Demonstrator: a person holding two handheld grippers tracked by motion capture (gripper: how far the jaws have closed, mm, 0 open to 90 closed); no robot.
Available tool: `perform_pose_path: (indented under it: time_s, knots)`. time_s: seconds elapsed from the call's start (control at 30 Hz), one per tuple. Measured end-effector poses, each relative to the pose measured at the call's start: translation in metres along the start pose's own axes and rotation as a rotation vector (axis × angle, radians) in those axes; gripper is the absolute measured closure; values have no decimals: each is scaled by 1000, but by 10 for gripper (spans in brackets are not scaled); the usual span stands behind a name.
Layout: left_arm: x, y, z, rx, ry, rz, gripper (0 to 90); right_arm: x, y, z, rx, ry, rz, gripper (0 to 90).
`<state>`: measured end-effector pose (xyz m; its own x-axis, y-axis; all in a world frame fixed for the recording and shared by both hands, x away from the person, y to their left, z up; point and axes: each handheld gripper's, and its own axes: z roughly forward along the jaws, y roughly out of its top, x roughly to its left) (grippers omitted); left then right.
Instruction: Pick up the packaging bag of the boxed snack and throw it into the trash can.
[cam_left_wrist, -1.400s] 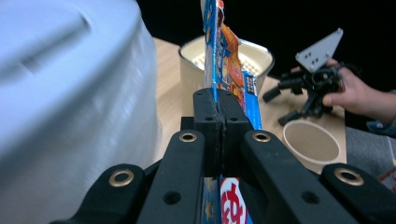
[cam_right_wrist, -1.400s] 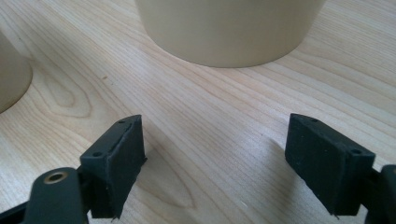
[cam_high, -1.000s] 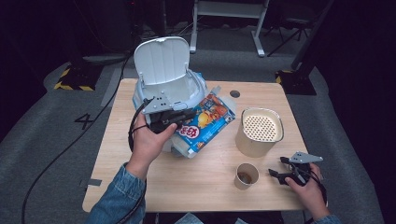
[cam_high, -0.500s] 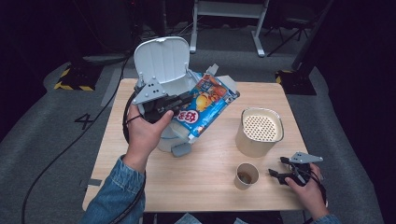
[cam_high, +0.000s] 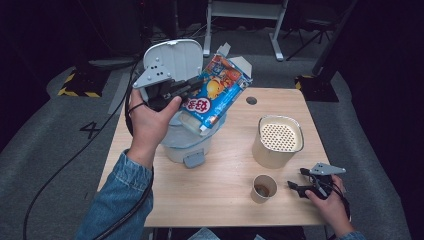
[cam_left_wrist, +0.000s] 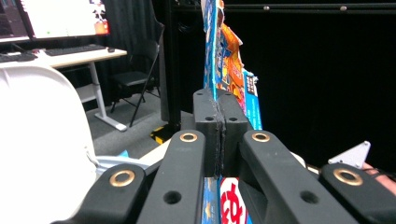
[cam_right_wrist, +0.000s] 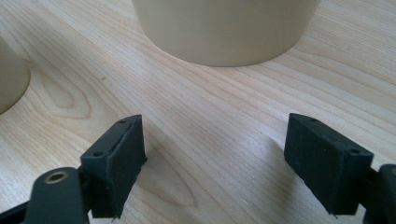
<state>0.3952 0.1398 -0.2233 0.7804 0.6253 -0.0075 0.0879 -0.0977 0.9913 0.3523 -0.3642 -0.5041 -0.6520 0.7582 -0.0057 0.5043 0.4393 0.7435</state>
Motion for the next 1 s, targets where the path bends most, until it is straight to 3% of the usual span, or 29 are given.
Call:
perform_pose_path:
  time_s: [0.3,0.53,0.67,0.77,1.0]
  knots:
    - [9,21,-1,-30,4,-14,891,0,0,0,0,1,0,206]
    - [18,35,0,-61,32,-12,891,0,0,0,0,0,0,206]
    - [24,38,3,-113,74,-19,891,0,0,0,0,0,0,206]
    - [28,39,6,-123,108,-16,891,0,0,0,-1,0,0,206]
    - [38,36,17,-102,157,-5,890,0,0,0,0,0,0,206]
